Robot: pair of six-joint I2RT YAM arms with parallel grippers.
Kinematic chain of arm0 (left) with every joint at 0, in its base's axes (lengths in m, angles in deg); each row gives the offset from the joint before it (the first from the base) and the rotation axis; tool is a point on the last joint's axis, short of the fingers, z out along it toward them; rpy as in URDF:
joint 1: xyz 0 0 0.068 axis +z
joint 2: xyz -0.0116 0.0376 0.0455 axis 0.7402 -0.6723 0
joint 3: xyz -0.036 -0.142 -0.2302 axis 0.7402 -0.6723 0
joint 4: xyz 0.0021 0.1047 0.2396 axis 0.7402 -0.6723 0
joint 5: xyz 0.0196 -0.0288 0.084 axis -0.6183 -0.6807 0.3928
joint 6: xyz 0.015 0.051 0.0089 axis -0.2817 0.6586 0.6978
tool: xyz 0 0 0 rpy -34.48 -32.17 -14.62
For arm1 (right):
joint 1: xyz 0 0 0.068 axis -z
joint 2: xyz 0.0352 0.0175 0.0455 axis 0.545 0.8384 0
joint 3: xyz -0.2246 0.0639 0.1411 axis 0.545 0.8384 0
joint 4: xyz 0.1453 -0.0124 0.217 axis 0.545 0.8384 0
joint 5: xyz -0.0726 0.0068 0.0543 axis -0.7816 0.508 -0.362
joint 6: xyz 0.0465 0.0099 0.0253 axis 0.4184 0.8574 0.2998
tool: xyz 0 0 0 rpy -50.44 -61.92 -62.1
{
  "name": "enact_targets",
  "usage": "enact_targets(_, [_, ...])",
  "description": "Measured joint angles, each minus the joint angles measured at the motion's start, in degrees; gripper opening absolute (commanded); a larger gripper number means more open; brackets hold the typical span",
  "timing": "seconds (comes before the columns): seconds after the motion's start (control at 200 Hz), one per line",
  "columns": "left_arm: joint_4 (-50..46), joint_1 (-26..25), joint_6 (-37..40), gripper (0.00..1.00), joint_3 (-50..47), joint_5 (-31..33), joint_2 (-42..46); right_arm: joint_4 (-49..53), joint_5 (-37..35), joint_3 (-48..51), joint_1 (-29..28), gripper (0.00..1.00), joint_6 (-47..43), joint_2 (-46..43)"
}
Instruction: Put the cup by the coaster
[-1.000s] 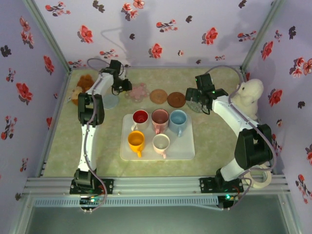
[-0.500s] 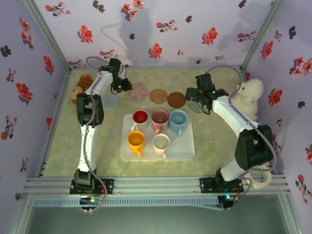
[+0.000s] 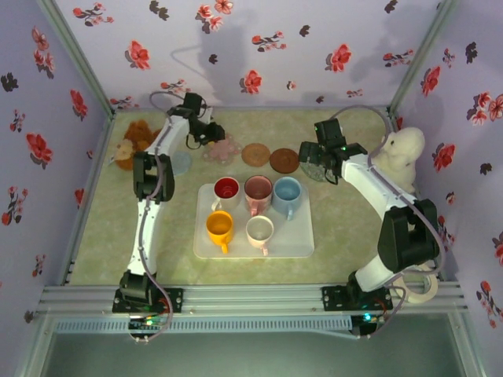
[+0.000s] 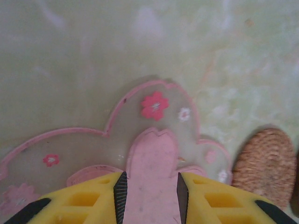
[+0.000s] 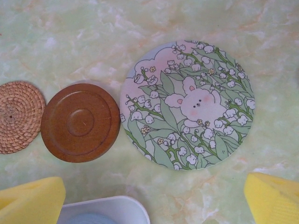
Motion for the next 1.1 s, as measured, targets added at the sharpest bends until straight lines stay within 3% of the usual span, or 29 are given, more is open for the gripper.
enact_targets(0.275, [0.6,0.2,0.4,0.34,-1.2,0.9,0.2,0.0,0.0,0.0,0.0,0.99,0.0,0.3])
enact_targets(0.7, [0.0,-0.1,4.4,0.31,-17.6,2.2,10.0,0.0,0.1,0.0,0.0,0.99,0.0,0.3])
enact_targets(1.1, [-5.0,-0.3,4.7,0.34,-13.5,4.2,10.3,-0.5,0.5,0.2,0.0,0.99,0.0,0.3])
